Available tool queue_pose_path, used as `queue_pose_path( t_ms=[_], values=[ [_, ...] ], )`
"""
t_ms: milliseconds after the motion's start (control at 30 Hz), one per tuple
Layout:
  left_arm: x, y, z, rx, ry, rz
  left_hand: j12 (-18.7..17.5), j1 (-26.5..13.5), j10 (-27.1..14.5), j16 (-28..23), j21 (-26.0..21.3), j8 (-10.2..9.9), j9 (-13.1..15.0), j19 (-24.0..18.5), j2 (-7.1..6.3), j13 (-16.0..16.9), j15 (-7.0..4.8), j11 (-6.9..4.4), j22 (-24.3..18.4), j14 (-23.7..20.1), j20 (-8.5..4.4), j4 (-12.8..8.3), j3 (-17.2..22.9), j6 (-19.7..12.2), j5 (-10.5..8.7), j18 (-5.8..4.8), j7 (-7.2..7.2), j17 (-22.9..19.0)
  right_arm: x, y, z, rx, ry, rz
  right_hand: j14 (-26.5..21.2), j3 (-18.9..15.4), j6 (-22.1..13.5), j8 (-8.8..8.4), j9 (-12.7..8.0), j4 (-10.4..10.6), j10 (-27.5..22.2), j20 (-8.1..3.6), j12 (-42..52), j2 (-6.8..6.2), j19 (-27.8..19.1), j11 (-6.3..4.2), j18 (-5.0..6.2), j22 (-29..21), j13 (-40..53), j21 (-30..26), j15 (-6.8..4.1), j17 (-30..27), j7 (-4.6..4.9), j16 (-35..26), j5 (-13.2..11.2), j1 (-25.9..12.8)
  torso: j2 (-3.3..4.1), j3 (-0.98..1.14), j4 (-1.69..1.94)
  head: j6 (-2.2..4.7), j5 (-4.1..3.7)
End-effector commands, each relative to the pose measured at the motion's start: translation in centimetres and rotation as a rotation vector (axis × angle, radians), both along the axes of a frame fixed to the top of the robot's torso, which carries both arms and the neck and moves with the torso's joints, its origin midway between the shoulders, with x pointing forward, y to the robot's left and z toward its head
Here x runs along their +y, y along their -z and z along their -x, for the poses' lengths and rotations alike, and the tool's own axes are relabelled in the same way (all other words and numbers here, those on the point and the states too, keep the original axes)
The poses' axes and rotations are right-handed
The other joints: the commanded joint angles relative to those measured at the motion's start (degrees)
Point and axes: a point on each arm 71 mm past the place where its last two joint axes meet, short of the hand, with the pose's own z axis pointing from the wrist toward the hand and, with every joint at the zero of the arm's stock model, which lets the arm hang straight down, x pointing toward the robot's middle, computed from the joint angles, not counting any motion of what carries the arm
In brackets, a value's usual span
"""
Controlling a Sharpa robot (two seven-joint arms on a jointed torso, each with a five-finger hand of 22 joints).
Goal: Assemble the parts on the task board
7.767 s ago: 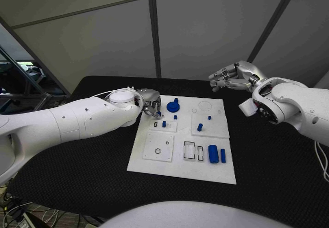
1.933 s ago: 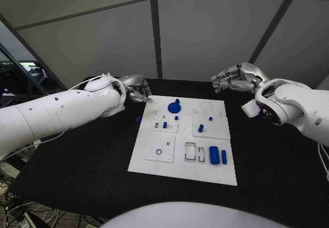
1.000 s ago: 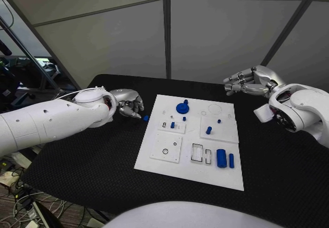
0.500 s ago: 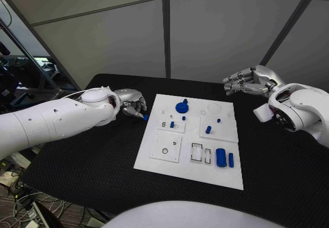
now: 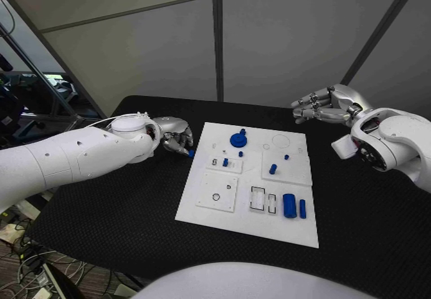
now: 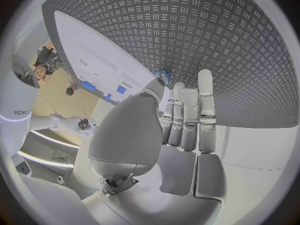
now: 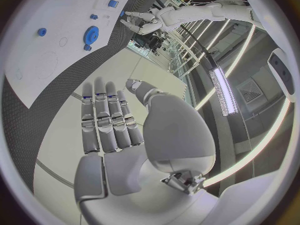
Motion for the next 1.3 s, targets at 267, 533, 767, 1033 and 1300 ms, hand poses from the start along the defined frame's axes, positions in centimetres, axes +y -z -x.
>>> queue_pose_path(
  t_ms=[267,533,767,1033,1300],
  values=[
    [-0.3,0.1,0.1,0.018,0.027,-0.010,1.22,0.02,-0.76,1.36,0.04,-0.77,-0.14,0.39,0.57,0.56,0.03,-0.08,0.39,0.64,-0.19,0.45,-1.02,0.59,-0.16,-0.82,-0.08,0.95,0.2,-0.1,0.0,-0.006,-0.013,-0.005,0.14,0.20,0.17,0.34,0.02,-0.01,-0.14,0.11,0.19,0.48,0.31,-0.37,0.18,-0.08,-0.06,-0.38,-0.35,-0.05,-0.11,0.03,0.38,-0.08,-0.02,0.02,0.02,-0.09,-0.11],
    [-0.6,0.2,-0.1,0.017,0.034,-0.007,1.67,-0.02,-0.99,1.98,0.06,-1.14,-0.23,0.42,0.71,0.84,0.02,-0.09,0.62,0.85,-0.20,0.70,-1.41,0.53,-0.13,-0.82,0.04,1.46,0.2,-0.1,0.0,-0.005,-0.015,-0.005,0.16,0.22,0.17,0.36,0.02,0.01,-0.13,0.10,0.23,0.53,0.35,-0.36,0.17,-0.09,-0.10,-0.40,-0.35,-0.06,-0.10,0.04,0.39,-0.11,0.02,0.02,-0.03,-0.10,-0.17],
    [-1.0,0.3,-0.3,0.018,0.037,-0.005,1.98,0.14,-1.03,2.46,0.10,-1.33,-0.25,0.46,1.05,1.01,0.00,-0.12,0.79,1.06,-0.21,0.82,-1.48,0.59,-0.08,-0.81,0.15,1.88,0.3,-0.1,0.0,-0.005,-0.016,-0.005,0.16,0.22,0.17,0.36,0.02,0.01,-0.13,0.10,0.23,0.53,0.35,-0.36,0.17,-0.09,-0.10,-0.40,-0.35,-0.06,-0.10,0.04,0.39,-0.11,-0.02,0.01,-0.01,-0.27,-0.37],
    [-1.3,0.7,-0.3,0.036,0.038,-0.014,2.44,0.71,-1.12,2.87,0.16,-1.38,-0.18,0.52,1.49,1.26,-0.06,-0.21,1.11,1.10,-0.25,0.82,-1.54,1.26,-0.05,-0.80,0.12,2.15,0.4,-0.1,0.0,-0.003,-0.019,-0.005,0.16,0.22,0.17,0.36,0.02,0.01,-0.13,0.10,0.23,0.53,0.35,-0.36,0.17,-0.09,-0.10,-0.40,-0.35,-0.06,-0.10,0.04,0.39,-0.11,0.02,0.01,0.02,-0.47,-0.50],
    [-1.0,1.1,-0.2,0.054,0.032,-0.041,2.74,1.48,-1.27,3.18,0.20,-1.38,-0.12,0.51,1.59,1.40,-0.12,-0.27,1.45,1.04,-0.31,0.56,-1.65,2.01,-0.05,-0.79,0.10,2.34,0.3,-0.1,0.0,-0.002,-0.019,-0.004,0.16,0.22,0.17,0.36,0.02,0.01,-0.13,0.10,0.23,0.53,0.35,-0.36,0.17,-0.09,-0.10,-0.40,-0.35,-0.06,-0.10,0.04,0.39,-0.11,-0.04,0.01,0.09,-0.69,-0.52]
  ],
)
